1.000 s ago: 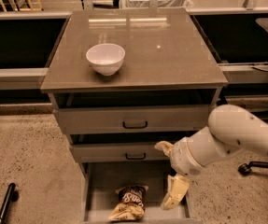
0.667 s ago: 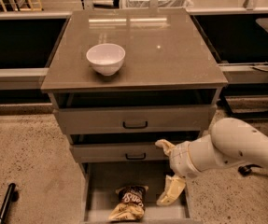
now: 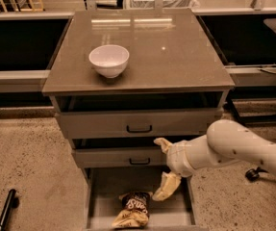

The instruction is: Pick brown chip bag from bottom drawer and place on counter

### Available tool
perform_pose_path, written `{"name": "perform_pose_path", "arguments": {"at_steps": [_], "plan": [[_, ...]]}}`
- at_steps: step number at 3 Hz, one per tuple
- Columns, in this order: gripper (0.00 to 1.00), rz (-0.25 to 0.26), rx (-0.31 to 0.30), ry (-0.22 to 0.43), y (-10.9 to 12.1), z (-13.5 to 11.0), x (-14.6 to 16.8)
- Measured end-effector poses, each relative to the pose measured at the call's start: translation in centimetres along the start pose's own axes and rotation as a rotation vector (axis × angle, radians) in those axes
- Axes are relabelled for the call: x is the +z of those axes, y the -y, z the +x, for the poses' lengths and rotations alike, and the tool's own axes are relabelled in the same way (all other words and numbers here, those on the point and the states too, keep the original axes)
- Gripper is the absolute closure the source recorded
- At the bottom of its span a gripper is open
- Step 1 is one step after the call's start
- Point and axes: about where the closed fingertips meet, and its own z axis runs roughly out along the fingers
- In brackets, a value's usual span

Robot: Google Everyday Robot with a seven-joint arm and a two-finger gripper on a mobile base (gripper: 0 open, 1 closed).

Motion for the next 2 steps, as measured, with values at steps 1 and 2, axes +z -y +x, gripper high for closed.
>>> {"name": "perform_pose_path", "arguments": {"at_steps": [1,2], "plan": [[0.00,0.057,0.008,0.109,2.1,2.2,5.9],[0.00,0.090,0.017,0.157,3.0,6.5,11.9]]}}
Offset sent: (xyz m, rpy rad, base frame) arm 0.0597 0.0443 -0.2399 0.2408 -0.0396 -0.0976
